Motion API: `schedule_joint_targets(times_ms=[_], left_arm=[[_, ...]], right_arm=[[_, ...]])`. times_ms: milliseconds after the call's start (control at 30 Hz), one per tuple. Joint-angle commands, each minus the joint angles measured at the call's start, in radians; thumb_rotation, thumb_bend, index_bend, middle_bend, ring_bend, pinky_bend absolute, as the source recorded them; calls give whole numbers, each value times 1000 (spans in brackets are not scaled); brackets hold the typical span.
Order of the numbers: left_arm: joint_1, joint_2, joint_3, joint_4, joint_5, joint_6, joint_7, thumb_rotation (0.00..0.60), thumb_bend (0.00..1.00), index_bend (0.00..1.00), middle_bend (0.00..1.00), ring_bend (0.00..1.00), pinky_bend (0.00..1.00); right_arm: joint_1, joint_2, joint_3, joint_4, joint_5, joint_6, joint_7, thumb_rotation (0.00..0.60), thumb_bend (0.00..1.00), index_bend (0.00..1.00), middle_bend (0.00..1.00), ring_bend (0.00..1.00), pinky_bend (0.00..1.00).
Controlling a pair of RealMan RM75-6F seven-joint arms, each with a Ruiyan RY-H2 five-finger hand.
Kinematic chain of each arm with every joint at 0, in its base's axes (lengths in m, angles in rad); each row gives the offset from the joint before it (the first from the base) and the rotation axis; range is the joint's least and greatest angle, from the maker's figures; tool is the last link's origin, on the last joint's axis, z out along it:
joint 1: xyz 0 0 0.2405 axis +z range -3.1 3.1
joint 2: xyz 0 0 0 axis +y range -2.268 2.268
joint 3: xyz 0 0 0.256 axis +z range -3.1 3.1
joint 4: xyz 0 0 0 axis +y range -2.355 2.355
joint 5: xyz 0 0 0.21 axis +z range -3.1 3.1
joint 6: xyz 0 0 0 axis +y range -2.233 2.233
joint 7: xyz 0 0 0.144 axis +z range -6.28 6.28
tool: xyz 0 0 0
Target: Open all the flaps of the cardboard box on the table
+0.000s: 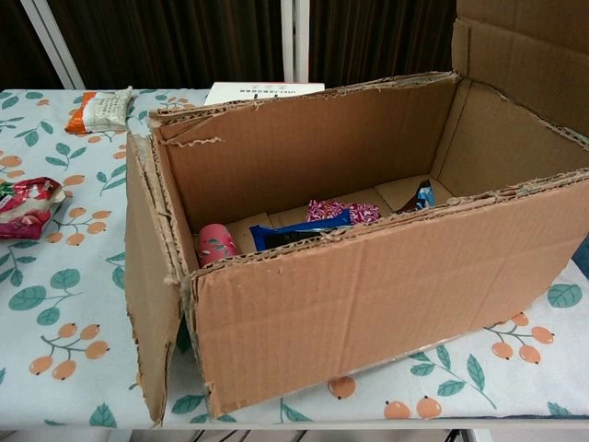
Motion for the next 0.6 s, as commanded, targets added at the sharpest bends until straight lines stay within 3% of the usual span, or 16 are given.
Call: schedule_joint_targets(times_ms=[33, 500, 600], left_arm=[[-3, -1, -1, -8, -5, -6, 9, 240, 0, 108, 153, 122, 176], [-12, 0, -6, -49, -7, -11, 54, 237, 0, 109, 153, 122, 176], [-10, -3, -6, -49, -5, -7, 52, 236, 0, 108, 153, 122, 176]], right_arm=[[-52, 38, -15, 29, -42, 35, 66, 600, 1000, 732, 530, 43, 0], [-243, 56, -74, 208, -111, 210, 260, 600, 1000, 713, 529, 43, 0], [-273, 51, -77, 222, -116, 246, 266, 600, 1000, 623, 477, 40, 0]])
